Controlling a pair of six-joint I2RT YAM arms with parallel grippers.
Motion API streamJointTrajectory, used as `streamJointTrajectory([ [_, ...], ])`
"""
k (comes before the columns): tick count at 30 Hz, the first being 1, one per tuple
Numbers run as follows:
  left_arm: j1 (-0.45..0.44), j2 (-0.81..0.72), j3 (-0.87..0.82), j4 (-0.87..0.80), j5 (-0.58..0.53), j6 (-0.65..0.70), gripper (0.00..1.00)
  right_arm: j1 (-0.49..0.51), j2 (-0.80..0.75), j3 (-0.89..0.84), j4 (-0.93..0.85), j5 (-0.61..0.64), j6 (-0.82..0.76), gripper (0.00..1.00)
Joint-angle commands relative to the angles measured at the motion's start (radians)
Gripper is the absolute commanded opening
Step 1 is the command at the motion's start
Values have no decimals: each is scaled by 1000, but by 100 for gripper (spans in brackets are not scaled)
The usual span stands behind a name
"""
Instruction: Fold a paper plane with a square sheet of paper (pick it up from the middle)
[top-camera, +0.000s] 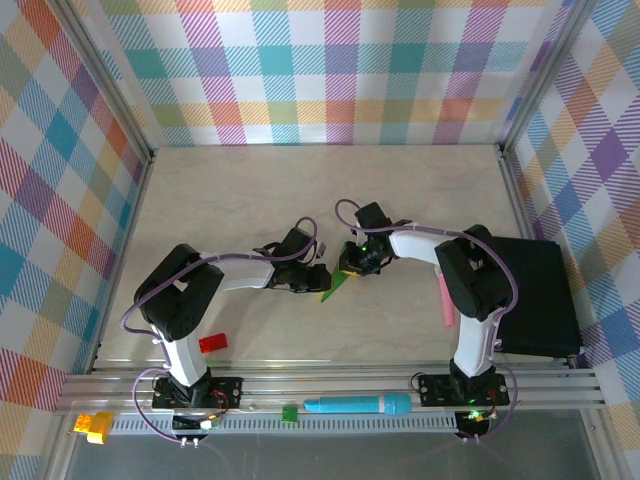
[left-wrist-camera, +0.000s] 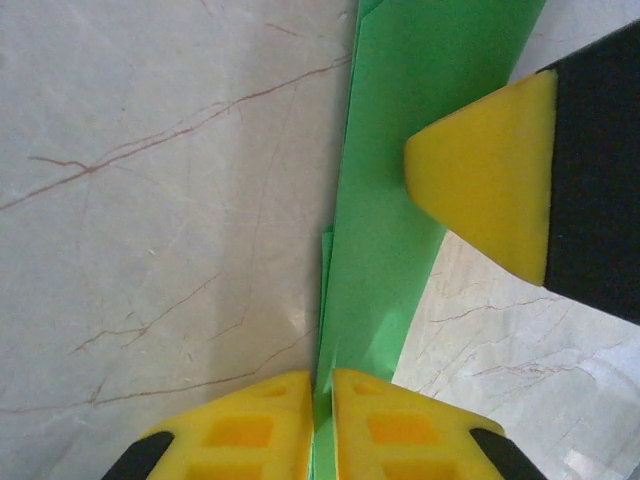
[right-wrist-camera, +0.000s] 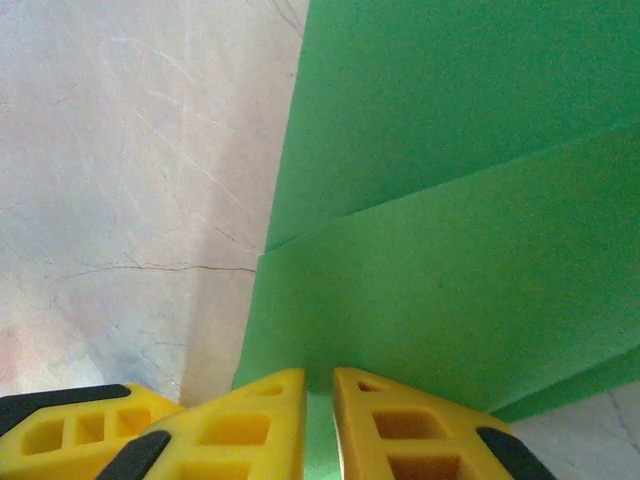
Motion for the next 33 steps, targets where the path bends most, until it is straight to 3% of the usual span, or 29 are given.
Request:
streamJointTrajectory([
  [1, 0, -7, 4, -103, -73, 15, 14, -1, 28, -43, -50, 35, -15, 15],
  [9, -1, -147, 51, -162, -163, -7, 21, -3, 13, -57, -25, 29, -39, 14],
  [12, -1, -161, 53, -133, -133, -35, 20, -3, 9, -56, -17, 24, -44, 14],
  [18, -17, -84, 51, 0, 26, -116, 11, -3, 17, -53, -12, 13, -43, 14],
  [33, -40, 58, 73, -14, 47, -131, 4, -11, -28, 0, -36, 3, -58, 14],
])
